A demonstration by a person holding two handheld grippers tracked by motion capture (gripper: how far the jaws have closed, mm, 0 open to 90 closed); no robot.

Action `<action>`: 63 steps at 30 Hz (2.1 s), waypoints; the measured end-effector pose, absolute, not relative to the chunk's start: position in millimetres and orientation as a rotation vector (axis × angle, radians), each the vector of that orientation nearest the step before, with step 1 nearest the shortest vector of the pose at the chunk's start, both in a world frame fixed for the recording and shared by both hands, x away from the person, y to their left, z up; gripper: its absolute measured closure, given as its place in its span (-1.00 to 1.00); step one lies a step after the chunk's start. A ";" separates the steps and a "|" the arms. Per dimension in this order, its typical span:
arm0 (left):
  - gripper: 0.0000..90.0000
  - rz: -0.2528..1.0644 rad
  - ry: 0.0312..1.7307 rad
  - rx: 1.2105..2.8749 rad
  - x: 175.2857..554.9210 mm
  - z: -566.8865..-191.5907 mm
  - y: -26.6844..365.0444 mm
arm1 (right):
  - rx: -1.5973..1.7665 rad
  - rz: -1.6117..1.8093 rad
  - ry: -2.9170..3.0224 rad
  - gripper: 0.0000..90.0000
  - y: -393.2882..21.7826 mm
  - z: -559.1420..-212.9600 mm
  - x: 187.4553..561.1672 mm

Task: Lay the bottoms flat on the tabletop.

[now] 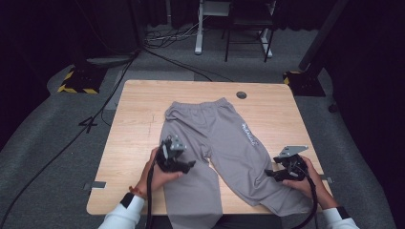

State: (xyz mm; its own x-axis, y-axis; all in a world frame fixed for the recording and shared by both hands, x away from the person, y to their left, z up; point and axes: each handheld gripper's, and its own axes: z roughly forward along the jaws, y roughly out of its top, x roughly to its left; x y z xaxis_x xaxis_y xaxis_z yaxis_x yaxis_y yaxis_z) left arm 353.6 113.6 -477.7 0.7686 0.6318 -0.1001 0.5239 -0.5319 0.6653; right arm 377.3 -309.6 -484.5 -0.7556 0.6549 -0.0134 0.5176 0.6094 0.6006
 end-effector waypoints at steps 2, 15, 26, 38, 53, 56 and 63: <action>-0.51 0.149 0.816 2.288 337.6 -485.2 108.4 | 0.950 0.854 2.632 -0.27 -305.7 -483.6 374.0; -0.67 0.272 0.816 2.321 303.0 -497.5 144.1 | 0.809 0.816 2.672 -0.39 -247.7 -482.6 326.9; -0.63 0.293 0.965 2.293 280.6 -492.1 190.7 | 1.135 0.675 2.427 -0.34 -316.4 -479.4 365.2; -0.32 0.326 0.705 2.301 276.7 -484.7 96.5 | 0.877 0.703 2.500 -0.14 -302.7 -461.8 345.6; -0.21 0.176 0.666 2.348 232.3 -492.8 115.6 | 1.033 0.698 2.656 -0.09 -360.5 -473.7 308.6; -0.25 0.168 0.660 2.310 230.6 -488.2 124.1 | 0.980 0.645 2.746 -0.16 -356.2 -472.1 288.9; -0.40 0.275 0.814 2.181 258.9 -469.9 140.3 | 0.661 0.768 2.961 -0.15 -323.0 -454.3 255.2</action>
State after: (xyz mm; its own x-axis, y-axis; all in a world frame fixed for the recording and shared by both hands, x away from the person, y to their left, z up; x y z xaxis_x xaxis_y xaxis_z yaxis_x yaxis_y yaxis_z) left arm 258.9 140.3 -469.9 0.7718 0.6328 -0.0629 0.4647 -0.4937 0.7351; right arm 255.2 -323.0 -454.3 -0.9107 0.4026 0.0920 0.3966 0.7904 0.4668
